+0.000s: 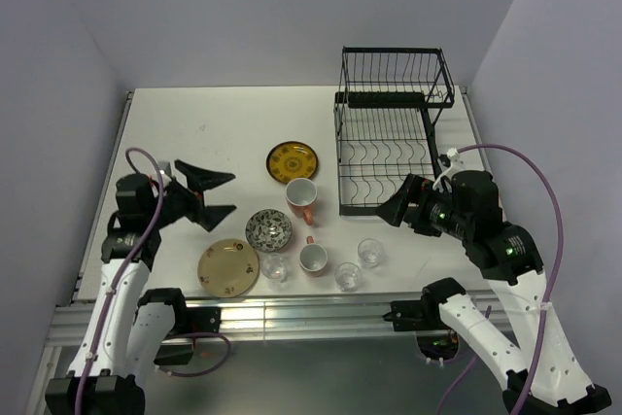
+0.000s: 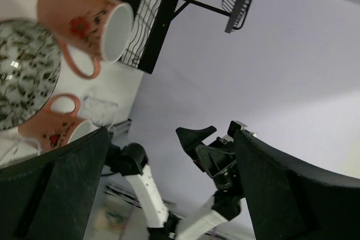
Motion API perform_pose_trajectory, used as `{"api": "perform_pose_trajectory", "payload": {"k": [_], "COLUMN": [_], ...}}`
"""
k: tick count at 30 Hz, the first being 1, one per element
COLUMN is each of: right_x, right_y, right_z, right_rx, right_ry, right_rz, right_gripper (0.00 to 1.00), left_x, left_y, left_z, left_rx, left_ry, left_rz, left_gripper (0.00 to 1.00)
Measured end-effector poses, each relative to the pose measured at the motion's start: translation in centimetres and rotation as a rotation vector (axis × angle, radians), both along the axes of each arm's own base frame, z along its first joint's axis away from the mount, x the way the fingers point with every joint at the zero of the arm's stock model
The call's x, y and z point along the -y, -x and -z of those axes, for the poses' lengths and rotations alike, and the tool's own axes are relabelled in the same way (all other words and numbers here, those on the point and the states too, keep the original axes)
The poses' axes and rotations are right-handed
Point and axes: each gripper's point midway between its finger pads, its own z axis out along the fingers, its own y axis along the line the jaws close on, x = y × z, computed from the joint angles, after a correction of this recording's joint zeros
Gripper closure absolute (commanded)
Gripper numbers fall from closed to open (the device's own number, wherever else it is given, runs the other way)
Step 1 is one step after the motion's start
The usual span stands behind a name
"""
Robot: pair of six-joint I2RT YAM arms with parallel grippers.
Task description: Load the mixed dishes into the dish rack
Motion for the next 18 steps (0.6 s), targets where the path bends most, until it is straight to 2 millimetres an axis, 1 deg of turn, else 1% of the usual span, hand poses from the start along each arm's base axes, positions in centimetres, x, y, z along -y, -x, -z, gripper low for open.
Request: {"api": "perform_pose_trajectory", "payload": {"k": [1, 2, 3, 4, 8, 9, 11, 12, 14, 15, 17, 18], "right_x": [0.1, 0.2, 0.3, 0.4, 0.7, 0.8, 0.9, 0.9, 1.0, 1.0, 1.0, 1.0], "right_y": [0.0, -0.1, -0.1, -0.1, 0.0, 0.0, 0.1, 0.1, 0.1, 0.1, 0.1, 0.0], "right_z": [0.0, 0.1, 0.0, 0.0, -0.1, -0.1, 0.0, 0.0, 0.0, 0.0, 0.0, -0.1], "right_rx": [0.000, -0.001, 0.001, 0.004, 0.015, 0.016, 0.015, 0.015, 0.017, 0.018, 0.018, 0.022], "right_ry": [0.005, 0.011, 0.017, 0.022, 0.040, 0.043, 0.050, 0.052, 0.057, 0.059, 0.064, 0.067], "right_rz": [0.002, 0.006, 0.008, 0.008, 0.014, 0.015, 0.015, 0.015, 0.013, 0.012, 0.009, 0.008], "right_gripper": [0.05, 0.05, 0.05, 0.05, 0.05, 0.05, 0.05, 0.05, 0.05, 0.05, 0.05, 0.05], "left_x": [0.2, 0.3, 0.4, 0.4, 0.8, 1.0, 1.2, 1.1, 1.1, 0.9, 0.7, 0.6], "left_y": [0.4, 0.7, 1.1, 1.2, 1.3, 1.2, 1.0, 0.7, -0.2, -0.8, -2.1, -2.5], "left_z": [1.8, 2.8, 3.0, 2.7, -0.7, -1.2, -1.3, -1.1, -1.2, -1.4, -1.3, -0.8], "left_rx": [-0.069, -0.118, -0.140, -0.135, -0.017, -0.001, 0.013, 0.010, -0.008, -0.010, -0.018, -0.027], "left_ry": [0.044, 0.072, 0.087, 0.094, 0.145, 0.158, 0.147, 0.124, 0.035, -0.017, -0.149, -0.210], "left_rz": [0.005, 0.001, -0.003, -0.005, 0.030, 0.049, 0.078, 0.085, 0.101, 0.103, 0.117, 0.127], "left_gripper": [0.01, 0.01, 0.01, 0.01, 0.01, 0.01, 0.01, 0.02, 0.37, 0.51, 0.52, 0.47]}}
